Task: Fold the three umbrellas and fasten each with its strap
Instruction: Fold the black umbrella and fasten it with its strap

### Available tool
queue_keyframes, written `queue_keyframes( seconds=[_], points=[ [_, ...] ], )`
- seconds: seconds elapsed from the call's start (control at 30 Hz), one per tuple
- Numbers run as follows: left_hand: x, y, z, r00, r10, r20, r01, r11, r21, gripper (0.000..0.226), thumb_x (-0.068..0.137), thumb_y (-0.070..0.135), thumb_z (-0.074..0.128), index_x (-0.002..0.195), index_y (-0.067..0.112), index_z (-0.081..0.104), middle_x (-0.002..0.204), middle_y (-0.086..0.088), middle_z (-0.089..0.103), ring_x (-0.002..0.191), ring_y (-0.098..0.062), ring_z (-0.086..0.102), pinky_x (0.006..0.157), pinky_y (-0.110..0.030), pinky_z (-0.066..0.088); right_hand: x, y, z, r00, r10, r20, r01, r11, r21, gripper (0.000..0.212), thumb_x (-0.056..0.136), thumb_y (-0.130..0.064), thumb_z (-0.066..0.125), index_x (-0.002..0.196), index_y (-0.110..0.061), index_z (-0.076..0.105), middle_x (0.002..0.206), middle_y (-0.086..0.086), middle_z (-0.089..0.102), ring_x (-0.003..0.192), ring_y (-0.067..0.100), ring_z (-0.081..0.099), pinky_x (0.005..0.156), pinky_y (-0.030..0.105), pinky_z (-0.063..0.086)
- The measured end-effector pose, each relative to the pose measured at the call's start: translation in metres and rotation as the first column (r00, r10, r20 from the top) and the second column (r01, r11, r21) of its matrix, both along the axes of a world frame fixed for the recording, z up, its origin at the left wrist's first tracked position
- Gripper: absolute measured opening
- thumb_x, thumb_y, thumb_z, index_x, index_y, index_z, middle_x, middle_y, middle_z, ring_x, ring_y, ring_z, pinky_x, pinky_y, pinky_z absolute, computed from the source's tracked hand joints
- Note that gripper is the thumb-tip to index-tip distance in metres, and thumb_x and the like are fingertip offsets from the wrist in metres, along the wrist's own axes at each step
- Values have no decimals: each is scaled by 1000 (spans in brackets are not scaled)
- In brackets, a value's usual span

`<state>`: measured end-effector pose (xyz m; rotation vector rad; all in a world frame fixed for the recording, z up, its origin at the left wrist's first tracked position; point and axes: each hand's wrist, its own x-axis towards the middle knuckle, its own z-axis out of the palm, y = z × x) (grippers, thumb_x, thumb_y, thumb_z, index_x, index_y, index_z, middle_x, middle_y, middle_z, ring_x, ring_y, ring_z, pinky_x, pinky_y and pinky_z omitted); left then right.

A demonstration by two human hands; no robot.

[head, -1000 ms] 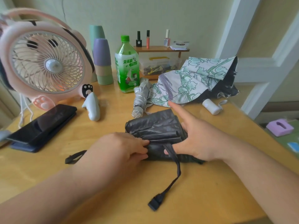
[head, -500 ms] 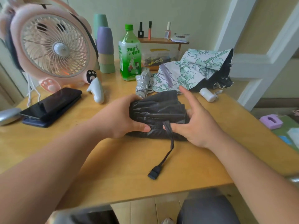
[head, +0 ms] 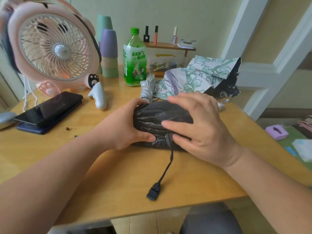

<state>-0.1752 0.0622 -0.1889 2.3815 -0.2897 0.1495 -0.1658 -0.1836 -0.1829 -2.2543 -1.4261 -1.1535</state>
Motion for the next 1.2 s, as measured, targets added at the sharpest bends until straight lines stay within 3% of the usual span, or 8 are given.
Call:
queue_keyframes(
  seconds=[0.1, 0.2, 0.33, 0.53, 0.63, 0.77, 0.97, 1.2],
  points=[
    [0, 0, -1, 1000, 4, -1, -4, 1000, 5, 98, 59, 40, 96, 140, 37, 40, 115, 19, 61, 104, -5, 61, 89, -19, 43, 9, 3, -4, 995, 69, -75, -76, 992, -95, 10, 91, -18, 74, 91, -21, 84, 135, 6, 66, 128, 31, 55, 106, 47, 36],
    [0, 1, -2, 1000, 0, 0, 0, 1000, 4, 99, 58, 41, 97, 140, 37, 40, 116, 17, 62, 106, -6, 62, 91, -20, 44, 19, 4, -7, 924, 67, -376, -65, 998, 19, 10, 86, -15, 74, 87, -20, 82, 130, 0, 68, 128, 24, 53, 108, 43, 38],
    [1, 1, -2, 1000, 8, -6, -8, 1000, 1, 100, 58, 43, 96, 140, 39, 38, 115, 16, 63, 105, -7, 63, 95, -24, 47, 33, 8, 0, 673, 121, -730, 79, 969, 233, 6, 88, -16, 79, 83, -18, 80, 119, -11, 74, 119, 4, 60, 105, 21, 44],
    [-4, 1, -2, 1000, 13, -25, -14, 1000, -24, 103, 58, 41, 96, 138, 49, 33, 99, 19, 68, 86, 3, 68, 85, -19, 51, 55, 11, -3, 339, 103, -935, 150, 975, 162, 10, 88, -12, 79, 80, -18, 77, 119, -18, 68, 112, -5, 65, 104, 11, 43],
    [-7, 1, -3, 999, 7, -50, -9, 999, -43, 105, 59, 38, 95, 140, 52, 30, 94, 16, 74, 81, 5, 70, 81, -18, 53, 57, 8, -16, 327, 79, -942, 217, 964, 156, 17, 87, -13, 80, 74, -21, 75, 97, -11, 71, 107, 17, 68, 98, 12, 44],
    [-10, -1, -2, 999, 27, -46, -27, 1000, 0, 111, 55, 50, 93, 143, 54, 25, 94, 21, 72, 83, 7, 68, 78, -14, 48, 58, 5, -26, 335, 152, -930, 209, 950, 231, 16, 88, -17, 79, 74, -13, 75, 105, 0, 74, 104, 25, 70, 107, 47, 49],
    [-10, -9, 0, 994, 65, -92, -66, 998, -6, 119, 46, 59, 93, 144, 57, 25, 117, 16, 66, 107, -6, 66, 101, -32, 50, 59, 6, -14, 350, 125, -928, 221, 952, 212, 12, 90, -15, 78, 77, -15, 78, 123, -12, 71, 116, 1, 65, 112, 32, 46],
    [-25, -21, -4, 986, 159, -50, -164, 979, -124, 106, 38, 49, 99, 123, 60, 36, 100, 19, 71, 89, 5, 68, 79, -14, 48, 63, 20, 5, 349, 17, -937, 265, 957, 116, 17, 89, -17, 78, 73, -21, 76, 113, -14, 75, 101, -2, 70, 93, 14, 49]
  ],
)
